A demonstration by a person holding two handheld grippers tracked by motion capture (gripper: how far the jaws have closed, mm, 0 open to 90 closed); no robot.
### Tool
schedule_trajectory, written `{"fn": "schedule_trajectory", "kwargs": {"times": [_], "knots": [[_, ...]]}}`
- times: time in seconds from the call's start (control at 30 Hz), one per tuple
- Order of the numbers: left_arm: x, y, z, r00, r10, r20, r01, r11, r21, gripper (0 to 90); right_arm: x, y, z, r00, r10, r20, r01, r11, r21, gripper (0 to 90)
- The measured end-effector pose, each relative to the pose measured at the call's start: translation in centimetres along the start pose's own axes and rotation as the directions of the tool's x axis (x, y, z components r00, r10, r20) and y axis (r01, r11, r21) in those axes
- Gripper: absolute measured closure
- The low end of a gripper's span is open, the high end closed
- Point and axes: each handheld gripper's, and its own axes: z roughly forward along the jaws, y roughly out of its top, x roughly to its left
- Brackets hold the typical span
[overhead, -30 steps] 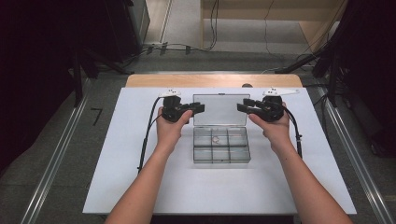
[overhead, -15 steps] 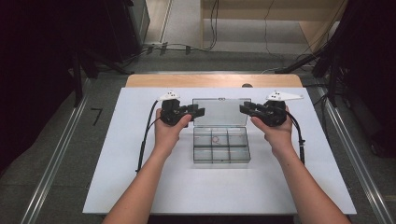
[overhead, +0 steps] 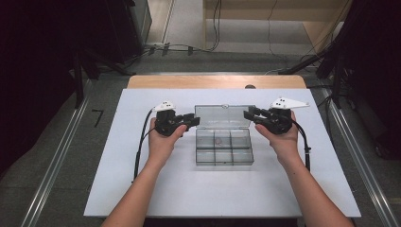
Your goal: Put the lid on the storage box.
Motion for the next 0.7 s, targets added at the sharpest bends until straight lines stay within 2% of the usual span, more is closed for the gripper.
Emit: {"fn": "schedule_trajectory", "kwargs": {"times": [0.17, 0.3, 0.47, 0.53, 0.7], "knots": [[-0.1, -0.8, -0.3, 1.0000, 0.002, -0.006, -0.002, 1.0000, 0.008, 69.2, 0.3, -0.2, -0.3, 1.0000, -0.009, 0.001, 0.009, 1.000, -0.002, 64.6], [-0.1, -1.2, -0.4, 0.9999, 0.010, 0.009, -0.010, 0.9998, 0.019, 77.8, 0.5, -0.3, -0.5, 0.9997, -0.023, 0.002, 0.023, 1.000, -0.002, 64.5], [-0.5, -1.6, -0.3, 0.9991, 0.021, 0.037, -0.022, 0.9993, 0.028, 87.5, 0.6, -0.5, -0.6, 0.9999, -0.017, 0.001, 0.017, 1.000, -0.011, 64.4], [-0.6, -1.6, -0.2, 0.9986, 0.020, 0.050, -0.021, 0.9993, 0.029, 88.6, 0.7, -0.6, -0.8, 1.0000, -0.008, 0.003, 0.008, 1.000, -0.009, 64.2], [-0.8, -1.7, 0.2, 0.9975, 0.016, 0.068, -0.018, 0.9994, 0.029, 88.9, 0.9, -0.8, -1.0, 0.9996, -0.029, 0.003, 0.029, 1.000, -0.011, 64.1]]}}
